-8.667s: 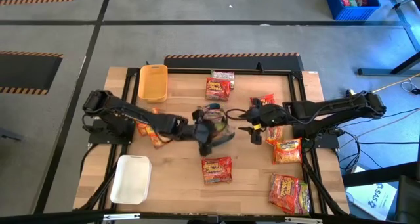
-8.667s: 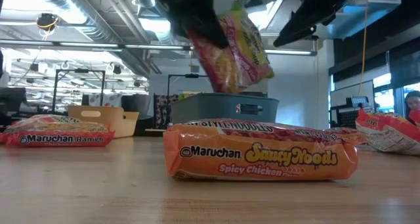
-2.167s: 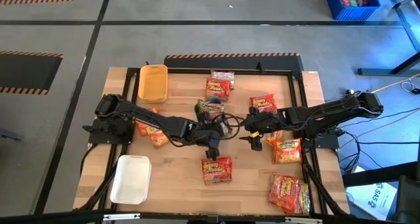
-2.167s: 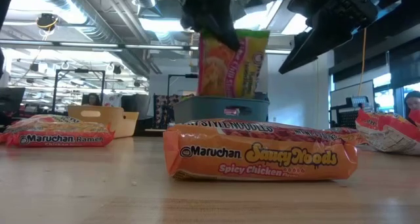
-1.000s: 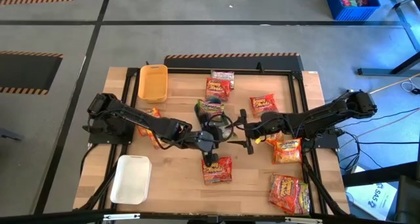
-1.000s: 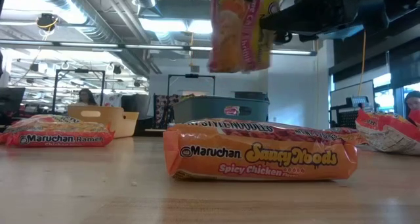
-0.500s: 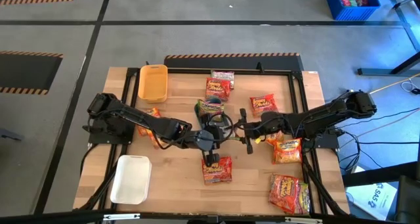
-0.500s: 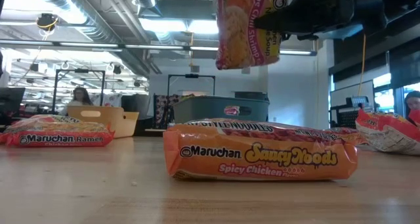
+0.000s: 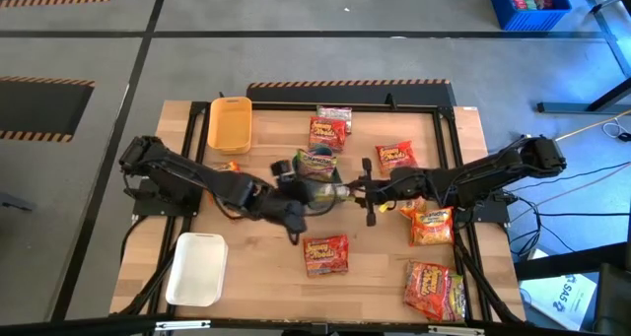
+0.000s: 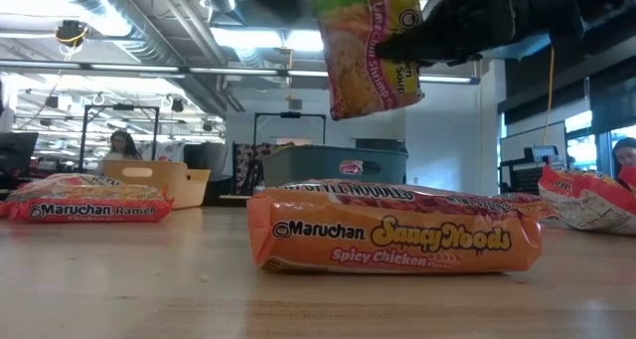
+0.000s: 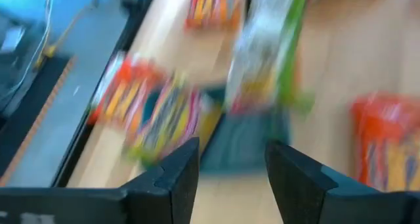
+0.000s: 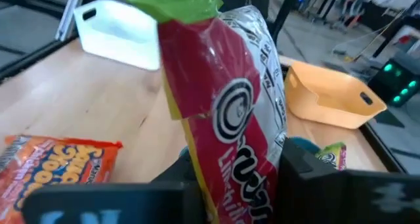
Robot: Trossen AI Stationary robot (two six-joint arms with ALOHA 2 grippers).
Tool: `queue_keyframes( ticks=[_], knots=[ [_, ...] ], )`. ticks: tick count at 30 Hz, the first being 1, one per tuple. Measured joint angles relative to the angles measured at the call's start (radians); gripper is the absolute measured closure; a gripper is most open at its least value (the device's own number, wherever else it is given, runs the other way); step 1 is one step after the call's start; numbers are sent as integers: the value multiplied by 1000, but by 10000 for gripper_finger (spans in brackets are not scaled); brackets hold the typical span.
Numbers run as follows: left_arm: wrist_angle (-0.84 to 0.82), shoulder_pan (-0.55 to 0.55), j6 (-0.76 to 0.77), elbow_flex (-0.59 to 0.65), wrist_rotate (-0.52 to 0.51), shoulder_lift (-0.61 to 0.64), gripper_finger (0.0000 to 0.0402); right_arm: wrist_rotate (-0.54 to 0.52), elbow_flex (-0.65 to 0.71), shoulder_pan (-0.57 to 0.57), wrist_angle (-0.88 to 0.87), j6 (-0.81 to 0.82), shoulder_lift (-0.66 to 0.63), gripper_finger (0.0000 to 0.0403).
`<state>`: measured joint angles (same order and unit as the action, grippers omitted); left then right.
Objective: Sort Maruchan noodles
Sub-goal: Put the green noodles into the blue bin
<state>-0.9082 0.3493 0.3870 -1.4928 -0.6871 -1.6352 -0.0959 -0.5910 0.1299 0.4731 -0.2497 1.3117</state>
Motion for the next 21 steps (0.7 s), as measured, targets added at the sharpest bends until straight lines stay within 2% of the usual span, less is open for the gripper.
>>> queue_keyframes(
  ticks=[3, 6, 8, 13, 16, 21],
  knots=[
    [-159, 45, 157, 33, -79, -2, 237, 11, -97, 0, -140, 7, 0, 329],
    [-95, 89, 236, 151, -208, -3, 235, -11, -209, -2, -312, 10, 0, 323],
    [-23, 111, 254, 236, -254, -4, 235, -20, -290, -24, -428, 12, 3, 321],
    [337, 125, 226, 470, -256, -4, 235, 41, -509, -118, -723, 117, 85, 326],
    [582, 124, 138, 582, -199, -4, 235, 107, -638, -174, -866, 149, 165, 325],
    [871, 112, 45, 686, -116, -4, 234, 185, -813, -242, -1082, 172, 329, 322]
  ],
)
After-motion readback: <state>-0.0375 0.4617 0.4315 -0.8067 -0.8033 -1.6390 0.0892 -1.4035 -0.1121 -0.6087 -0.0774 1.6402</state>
